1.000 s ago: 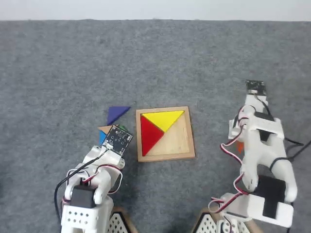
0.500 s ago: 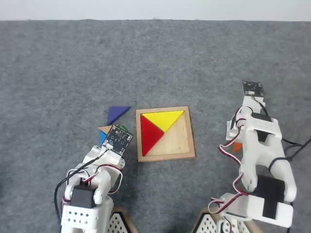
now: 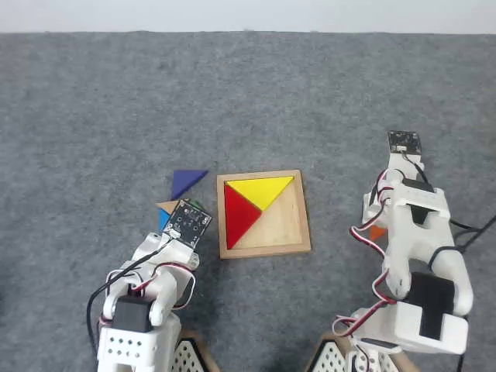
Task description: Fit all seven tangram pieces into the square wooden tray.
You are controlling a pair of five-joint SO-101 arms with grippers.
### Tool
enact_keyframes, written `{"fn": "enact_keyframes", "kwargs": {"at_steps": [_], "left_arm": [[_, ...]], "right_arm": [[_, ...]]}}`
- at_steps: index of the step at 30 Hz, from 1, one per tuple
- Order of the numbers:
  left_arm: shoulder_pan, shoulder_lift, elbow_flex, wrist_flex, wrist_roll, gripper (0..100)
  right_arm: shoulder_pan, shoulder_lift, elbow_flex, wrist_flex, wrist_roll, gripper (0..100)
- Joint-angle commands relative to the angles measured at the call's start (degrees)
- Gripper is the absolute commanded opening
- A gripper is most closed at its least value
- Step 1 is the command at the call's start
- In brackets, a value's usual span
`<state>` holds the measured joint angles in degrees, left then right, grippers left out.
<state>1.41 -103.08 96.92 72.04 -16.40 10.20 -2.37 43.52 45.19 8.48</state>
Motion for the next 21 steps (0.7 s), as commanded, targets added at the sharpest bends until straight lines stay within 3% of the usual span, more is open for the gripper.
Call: {"fn": "enact_keyframes", "kwargs": {"at_steps": [1,6,10,14,21], "left_arm": [[-0.09,-0.26,-0.48,0.26,0.18,4],[-0.09,-0.26,-0.48,0.26,0.18,4],[-0.09,-0.26,-0.48,0.26,0.18,4],[-0.09,-0.26,-0.48,0.26,0.18,4],[-0.09,-0.26,-0.48,0.26,0.18,4]], "right_arm": [[0.31,-0.31,-2.02,0.66,0.62,2.5],[-4.97,-8.75,-2.99,5.14,2.46,0.9],[-18.07,-15.52,-4.31,12.18,2.02,0.9],[-29.05,-15.96,-6.95,13.58,-9.23,0.9],[-36.18,-4.53,-13.27,12.97,-13.89,1.0]]}}
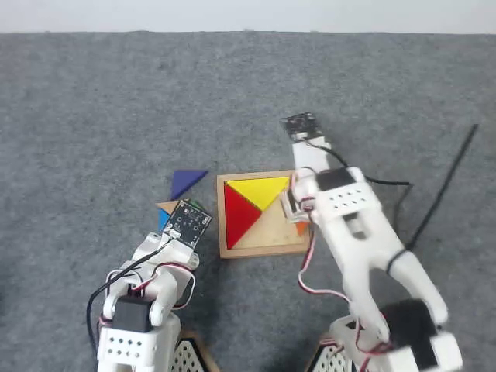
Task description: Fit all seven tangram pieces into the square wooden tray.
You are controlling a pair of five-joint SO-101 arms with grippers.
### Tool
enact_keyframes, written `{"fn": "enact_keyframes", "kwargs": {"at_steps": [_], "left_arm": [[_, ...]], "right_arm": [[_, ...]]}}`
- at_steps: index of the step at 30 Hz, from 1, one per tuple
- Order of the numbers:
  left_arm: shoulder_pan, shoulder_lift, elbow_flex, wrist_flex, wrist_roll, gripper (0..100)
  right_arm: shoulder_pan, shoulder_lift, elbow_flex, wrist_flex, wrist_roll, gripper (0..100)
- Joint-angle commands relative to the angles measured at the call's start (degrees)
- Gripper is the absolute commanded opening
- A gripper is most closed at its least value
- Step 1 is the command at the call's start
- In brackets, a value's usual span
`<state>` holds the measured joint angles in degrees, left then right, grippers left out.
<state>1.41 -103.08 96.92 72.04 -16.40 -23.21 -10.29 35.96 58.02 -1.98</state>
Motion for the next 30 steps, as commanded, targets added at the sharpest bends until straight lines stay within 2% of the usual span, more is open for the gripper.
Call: {"fn": "enact_keyframes", "kwargs": {"at_steps": [1,6,11,15,22,30], "left_arm": [[-0.09,-0.26,-0.48,0.26,0.18,4],[-0.09,-0.26,-0.48,0.26,0.18,4],[-0.09,-0.26,-0.48,0.26,0.18,4],[-0.09,-0.26,-0.48,0.26,0.18,4],[-0.09,-0.26,-0.48,0.26,0.18,4],[-0.09,-0.26,-0.48,0.26,0.18,4]], "right_arm": [[-3.91,5.67,-7.65,0.48,-5.01,1.2],[-7.69,17.98,-16.00,0.75,-12.13,1.3],[-5.49,25.10,-21.54,0.13,-17.23,0.9],[-2.51,25.36,-21.89,-1.89,-17.49,1.1],[1.10,25.36,-21.98,1.63,-17.32,1.3],[0.92,25.54,-22.07,4.70,-13.27,1.9]]}}
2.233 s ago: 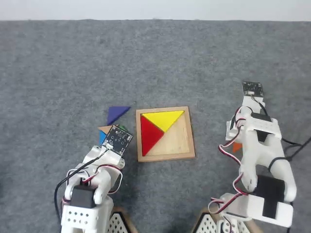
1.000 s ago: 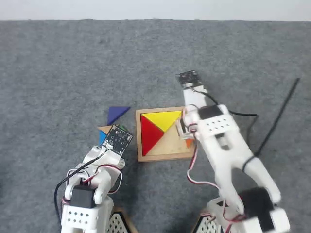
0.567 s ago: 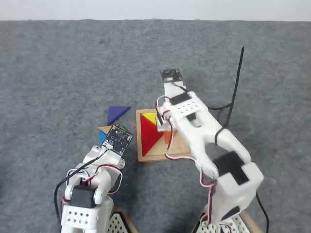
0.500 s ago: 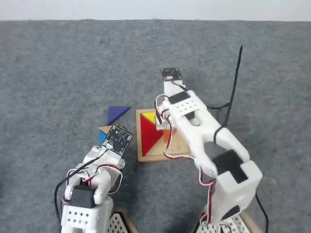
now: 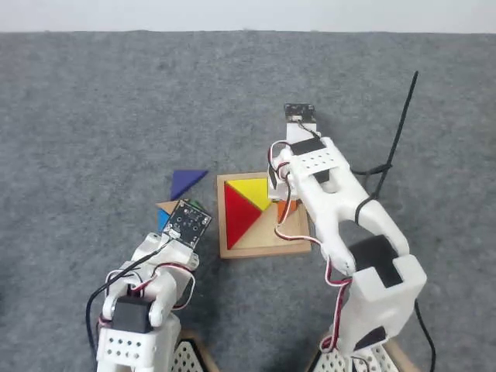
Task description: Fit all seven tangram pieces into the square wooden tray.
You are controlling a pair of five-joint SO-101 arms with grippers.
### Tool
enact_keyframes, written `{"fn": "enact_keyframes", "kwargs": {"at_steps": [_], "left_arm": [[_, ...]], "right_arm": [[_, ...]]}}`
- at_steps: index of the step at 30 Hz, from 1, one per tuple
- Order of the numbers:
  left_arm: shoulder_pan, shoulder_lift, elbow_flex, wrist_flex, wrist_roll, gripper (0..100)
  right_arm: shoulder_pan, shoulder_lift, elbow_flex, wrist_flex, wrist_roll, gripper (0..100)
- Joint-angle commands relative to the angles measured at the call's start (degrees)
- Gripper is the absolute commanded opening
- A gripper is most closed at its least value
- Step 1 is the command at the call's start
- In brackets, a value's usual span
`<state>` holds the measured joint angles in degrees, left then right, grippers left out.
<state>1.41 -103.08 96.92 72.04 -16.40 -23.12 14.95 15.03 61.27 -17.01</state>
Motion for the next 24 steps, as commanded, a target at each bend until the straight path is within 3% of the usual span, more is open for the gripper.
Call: {"fn": "enact_keyframes", "kwargs": {"at_steps": [1,8,18,24], "left_arm": [[-0.09,-0.26,-0.48,0.26,0.18,4],[-0.09,-0.26,-0.48,0.26,0.18,4],[-0.09,-0.26,-0.48,0.26,0.18,4],[-0.09,-0.26,-0.48,0.26,0.18,4]], "right_arm": [[0.84,0.40,-1.14,1.71,1.93,3.3],[0.22,0.13,-1.32,1.27,1.85,22.5],[-0.48,-5.76,-4.22,1.63,2.02,23.0],[-0.57,-18.15,5.01,0.92,5.10,23.0]]}}
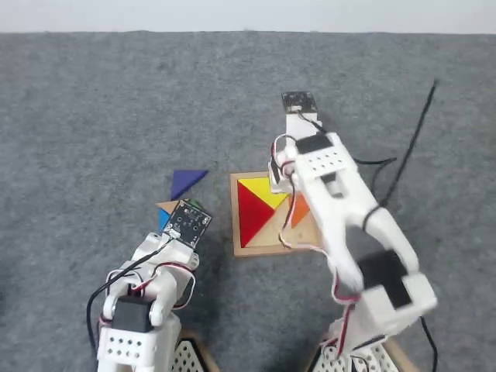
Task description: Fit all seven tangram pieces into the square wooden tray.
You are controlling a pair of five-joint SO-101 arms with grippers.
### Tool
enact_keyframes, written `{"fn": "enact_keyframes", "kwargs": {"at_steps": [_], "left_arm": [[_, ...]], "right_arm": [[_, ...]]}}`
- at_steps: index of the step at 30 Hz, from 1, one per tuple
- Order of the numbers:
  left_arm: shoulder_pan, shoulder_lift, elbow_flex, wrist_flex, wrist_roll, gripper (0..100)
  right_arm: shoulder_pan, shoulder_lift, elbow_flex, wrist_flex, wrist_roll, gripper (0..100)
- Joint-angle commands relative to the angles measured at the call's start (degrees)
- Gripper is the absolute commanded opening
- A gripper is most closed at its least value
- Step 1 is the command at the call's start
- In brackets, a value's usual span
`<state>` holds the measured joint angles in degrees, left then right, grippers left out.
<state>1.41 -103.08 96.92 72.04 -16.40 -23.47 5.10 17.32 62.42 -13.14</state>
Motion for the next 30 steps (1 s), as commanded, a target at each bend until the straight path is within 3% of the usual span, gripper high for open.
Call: {"fn": "enact_keyframes", "kwargs": {"at_steps": [1,9,23,30], "left_arm": [[-0.09,-0.26,-0.48,0.26,0.18,4],[-0.09,-0.26,-0.48,0.26,0.18,4],[-0.09,-0.26,-0.48,0.26,0.18,4],[-0.09,-0.26,-0.48,0.26,0.18,4]], "right_arm": [[-0.31,-10.33,4.40,-0.22,1.32,23.0],[-1.80,-13.93,17.23,-7.08,4.57,23.0],[4.79,3.74,7.65,-7.78,8.62,23.0],[5.14,1.98,5.89,-7.52,8.53,22.6]]}}
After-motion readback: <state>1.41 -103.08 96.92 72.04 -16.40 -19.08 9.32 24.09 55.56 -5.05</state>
